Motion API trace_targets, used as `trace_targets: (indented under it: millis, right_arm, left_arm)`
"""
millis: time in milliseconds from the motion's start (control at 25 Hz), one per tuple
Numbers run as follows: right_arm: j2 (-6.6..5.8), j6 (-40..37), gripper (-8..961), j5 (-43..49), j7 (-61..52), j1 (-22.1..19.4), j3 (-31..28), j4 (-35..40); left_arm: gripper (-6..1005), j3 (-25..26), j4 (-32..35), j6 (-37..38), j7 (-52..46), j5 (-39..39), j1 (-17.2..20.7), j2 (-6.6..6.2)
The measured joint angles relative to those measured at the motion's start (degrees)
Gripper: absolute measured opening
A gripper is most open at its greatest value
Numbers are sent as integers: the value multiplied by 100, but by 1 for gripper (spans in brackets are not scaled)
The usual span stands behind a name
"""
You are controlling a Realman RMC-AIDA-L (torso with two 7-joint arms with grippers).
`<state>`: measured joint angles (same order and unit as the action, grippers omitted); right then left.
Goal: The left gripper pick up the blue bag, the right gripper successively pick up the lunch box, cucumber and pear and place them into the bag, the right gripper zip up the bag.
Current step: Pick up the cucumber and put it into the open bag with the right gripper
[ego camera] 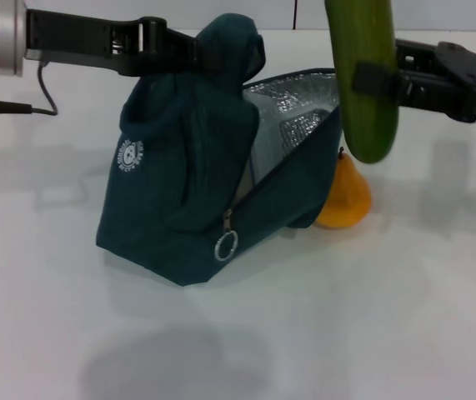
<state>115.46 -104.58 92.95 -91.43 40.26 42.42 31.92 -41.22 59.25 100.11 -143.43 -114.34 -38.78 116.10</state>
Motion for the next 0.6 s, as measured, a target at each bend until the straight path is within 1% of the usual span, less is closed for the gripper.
trace_targets:
  millis: [160, 320, 360, 520, 600]
  right_arm:
    - [45, 355, 635, -254, 594, 35, 59, -396]
    - [50, 563, 635, -481, 951, 92, 175, -691]
    - [61, 795, 635, -702, 1250, 154, 370, -917]
    - [71, 1147, 636, -1211, 1665, 297, 845, -1261]
    - [73, 1347, 636, -1542, 1847, 383, 1202, -1442]
  left_arm:
    - [40, 8, -73, -35, 38, 130, 18, 27]
    - [40, -6, -132, -77, 87, 128, 30, 44]
    - [40, -6, -230, -94, 145, 123, 35, 47]
    - [40, -6, -302, -131, 213, 112, 39, 50]
    - [40, -7, -318, -147, 244, 107, 52, 51]
